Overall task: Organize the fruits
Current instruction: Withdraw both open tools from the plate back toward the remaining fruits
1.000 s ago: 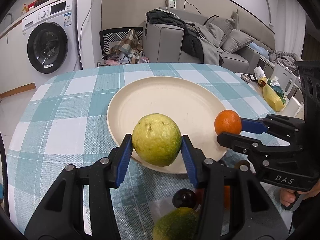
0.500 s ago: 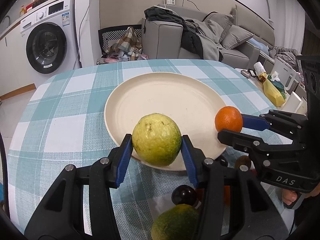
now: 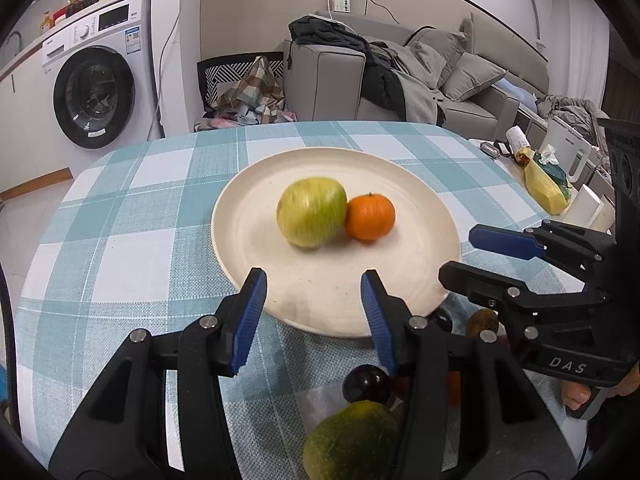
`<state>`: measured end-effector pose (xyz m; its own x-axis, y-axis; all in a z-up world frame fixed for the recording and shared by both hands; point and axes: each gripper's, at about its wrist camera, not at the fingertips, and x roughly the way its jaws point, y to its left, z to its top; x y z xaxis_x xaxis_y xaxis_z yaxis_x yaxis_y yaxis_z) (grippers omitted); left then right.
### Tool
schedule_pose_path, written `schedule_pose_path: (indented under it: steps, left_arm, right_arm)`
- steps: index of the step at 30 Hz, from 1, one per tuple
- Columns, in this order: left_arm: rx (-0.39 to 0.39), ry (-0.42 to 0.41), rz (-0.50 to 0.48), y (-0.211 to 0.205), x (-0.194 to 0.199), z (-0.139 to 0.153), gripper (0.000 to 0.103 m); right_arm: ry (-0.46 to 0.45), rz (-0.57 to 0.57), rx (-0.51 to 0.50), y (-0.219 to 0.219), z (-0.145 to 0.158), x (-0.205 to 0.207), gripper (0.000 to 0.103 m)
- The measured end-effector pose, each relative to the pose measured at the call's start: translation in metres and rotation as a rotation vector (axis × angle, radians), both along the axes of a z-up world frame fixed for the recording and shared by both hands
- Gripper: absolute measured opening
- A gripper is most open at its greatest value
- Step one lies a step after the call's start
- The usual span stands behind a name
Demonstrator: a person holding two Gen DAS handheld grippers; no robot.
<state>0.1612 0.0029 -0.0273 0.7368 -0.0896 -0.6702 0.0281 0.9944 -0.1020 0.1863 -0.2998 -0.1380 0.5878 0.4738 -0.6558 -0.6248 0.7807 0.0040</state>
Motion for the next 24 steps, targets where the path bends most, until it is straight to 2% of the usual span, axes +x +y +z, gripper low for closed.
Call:
schedule_pose_path:
  steps: [1, 3, 5, 6, 7, 10, 13, 20, 24]
  left_arm:
    - [-0.003, -0.001, 0.002, 0.001, -0.001, 0.001, 0.048]
    - [-0.006, -0.008, 0.009, 0.003, -0.004, 0.004, 0.062]
    - [-0.003, -0.026, 0.016, 0.005, -0.009, 0.008, 0.074]
    - [0.002, -0.033, 0.018, 0.005, -0.011, 0.010, 0.081]
    - [0.008, -0.042, 0.020, 0.005, -0.014, 0.013, 0.083]
    - [0.017, -0.051, 0.003, 0.003, -0.023, 0.018, 0.086]
    - [0.017, -0.055, 0.004, 0.003, -0.034, 0.019, 0.101]
    - [0.045, -0.067, 0.003, 0.000, -0.065, 0.019, 0.102]
    - [0.031, -0.054, 0.009, 0.005, -0.080, 0.016, 0.102]
  right_arm:
    - [-0.002, -0.004, 0.003, -0.001, 0.000, -0.001, 0.053]
    - [-0.006, -0.010, 0.007, -0.004, 0.002, -0.002, 0.057]
    - [-0.009, -0.016, 0.016, -0.007, 0.003, -0.003, 0.073]
    - [-0.017, -0.021, 0.024, -0.009, 0.004, -0.003, 0.078]
    - [-0.024, -0.023, 0.032, -0.011, 0.006, -0.005, 0.084]
    - [-0.038, -0.027, 0.044, -0.016, 0.009, -0.008, 0.091]
    - [-0.029, -0.035, 0.059, -0.022, 0.009, -0.011, 0.101]
    - [-0.005, -0.028, 0.094, -0.033, 0.008, -0.019, 0.103]
    - [-0.006, -0.034, 0.093, -0.039, 0.008, -0.025, 0.103]
